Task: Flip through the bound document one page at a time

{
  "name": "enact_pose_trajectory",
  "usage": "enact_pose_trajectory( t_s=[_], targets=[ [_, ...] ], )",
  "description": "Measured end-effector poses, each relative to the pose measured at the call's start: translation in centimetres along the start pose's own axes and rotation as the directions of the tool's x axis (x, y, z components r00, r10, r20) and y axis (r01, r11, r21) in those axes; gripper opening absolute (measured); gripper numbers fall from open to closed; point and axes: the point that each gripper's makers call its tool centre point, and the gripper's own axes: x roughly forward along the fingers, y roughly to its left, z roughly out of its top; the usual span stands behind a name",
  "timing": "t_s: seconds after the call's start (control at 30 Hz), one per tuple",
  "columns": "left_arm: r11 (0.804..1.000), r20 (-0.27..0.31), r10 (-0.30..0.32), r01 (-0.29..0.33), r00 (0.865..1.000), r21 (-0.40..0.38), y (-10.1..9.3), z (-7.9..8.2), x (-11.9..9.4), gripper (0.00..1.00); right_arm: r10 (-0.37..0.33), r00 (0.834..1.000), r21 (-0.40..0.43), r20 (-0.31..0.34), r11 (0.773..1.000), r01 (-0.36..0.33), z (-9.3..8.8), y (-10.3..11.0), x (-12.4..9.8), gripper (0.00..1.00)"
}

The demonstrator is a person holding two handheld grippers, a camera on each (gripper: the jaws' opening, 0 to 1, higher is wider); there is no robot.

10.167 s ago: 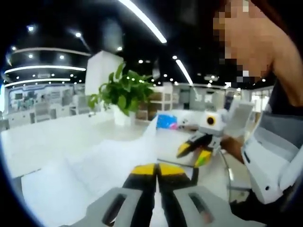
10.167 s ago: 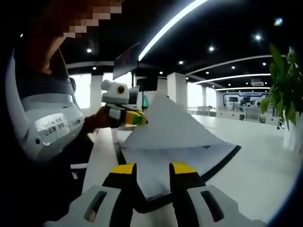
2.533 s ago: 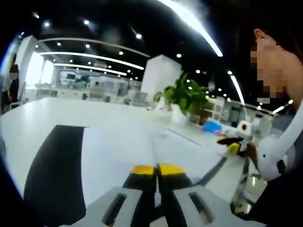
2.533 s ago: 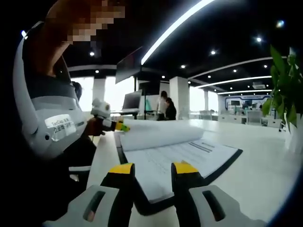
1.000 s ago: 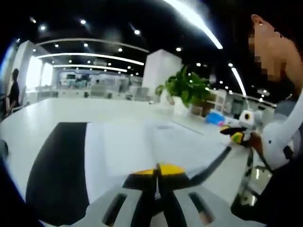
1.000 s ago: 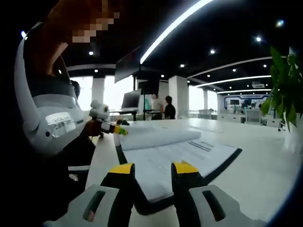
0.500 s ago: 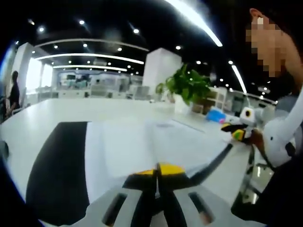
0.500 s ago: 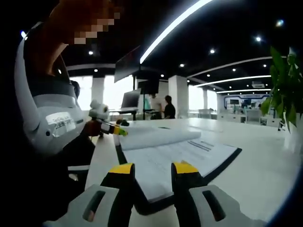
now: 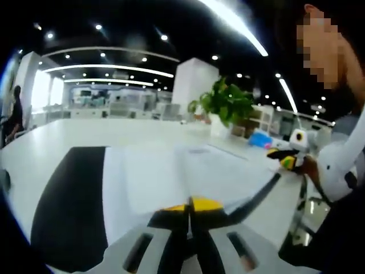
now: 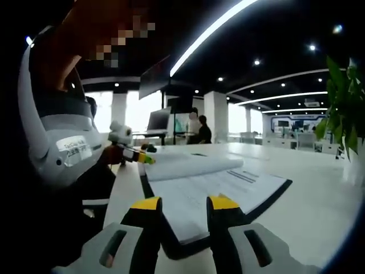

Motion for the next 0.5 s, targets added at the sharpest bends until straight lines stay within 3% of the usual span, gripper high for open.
enact_pose_trajectory(
  t_s=[0.5],
  targets=[
    [1.000, 0.023, -0.011, 0.010, 1.000, 0.014, -0.19, 0.06, -0.31, 0.02, 0.009, 1.000, 0.008, -0.013, 1.000, -0.008, -0.17, 0.14, -0.10, 0.35]
  ],
)
